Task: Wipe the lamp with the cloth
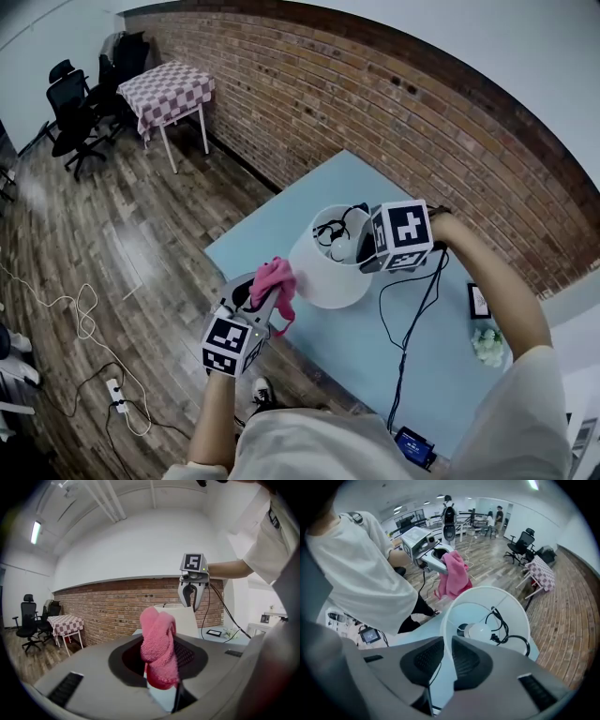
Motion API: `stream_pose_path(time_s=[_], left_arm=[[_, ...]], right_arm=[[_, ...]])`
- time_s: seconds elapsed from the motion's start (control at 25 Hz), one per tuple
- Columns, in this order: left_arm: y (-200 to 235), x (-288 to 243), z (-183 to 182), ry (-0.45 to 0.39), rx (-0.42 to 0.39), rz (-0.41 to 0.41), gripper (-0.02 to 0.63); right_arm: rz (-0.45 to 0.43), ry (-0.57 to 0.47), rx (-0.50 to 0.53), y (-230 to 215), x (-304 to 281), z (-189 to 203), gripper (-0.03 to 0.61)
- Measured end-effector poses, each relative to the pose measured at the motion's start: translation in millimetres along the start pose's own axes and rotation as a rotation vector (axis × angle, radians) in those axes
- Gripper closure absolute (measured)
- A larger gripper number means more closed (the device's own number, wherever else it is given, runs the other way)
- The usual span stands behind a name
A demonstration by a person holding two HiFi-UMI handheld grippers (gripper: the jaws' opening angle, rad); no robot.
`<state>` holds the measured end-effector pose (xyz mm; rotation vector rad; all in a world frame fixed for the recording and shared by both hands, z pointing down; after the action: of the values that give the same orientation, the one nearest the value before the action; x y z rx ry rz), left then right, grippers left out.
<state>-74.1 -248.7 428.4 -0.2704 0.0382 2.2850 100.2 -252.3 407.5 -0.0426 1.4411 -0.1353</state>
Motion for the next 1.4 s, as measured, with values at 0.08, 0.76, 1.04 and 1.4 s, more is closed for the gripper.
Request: stream_pose_path(time_s=[0.08, 0.76, 1.04, 1.4], left_arm=[[3.7, -3.1, -1.3, -0.001, -0.007, 0.026, 0.476], [28.6, -22.7, -14.0, -0.017, -0.021, 0.239, 0.476], [29.4, -22.5, -16.6, -0.036, 0.015, 0.263, 0.476], [47.8, -38.4, -33.7, -0.104, 0.027, 0.175, 0.476]], right_arm=[[-0.002, -0.038, -0.072, 2.7, -0.9, -7.2, 0.505], [0.080, -0.179, -0.653, 1.0, -2.1, -51.2, 0.529], [0.094, -0.206, -0.685, -1.0, -1.6, -65.0, 0.527], [0.174, -0.305, -0.526, 18.7, 20.8, -57.4, 0.500]])
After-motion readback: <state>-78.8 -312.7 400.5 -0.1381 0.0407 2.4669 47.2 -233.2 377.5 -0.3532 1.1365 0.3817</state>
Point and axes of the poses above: the fingertips, and each gripper's own axes: x backward along the fingers, y to its left, z out of its underside, the point moved 2 cm from there along x, backward along the fingers, and after that the axes turned 5 degrees about -z, right-handed, at the moved point
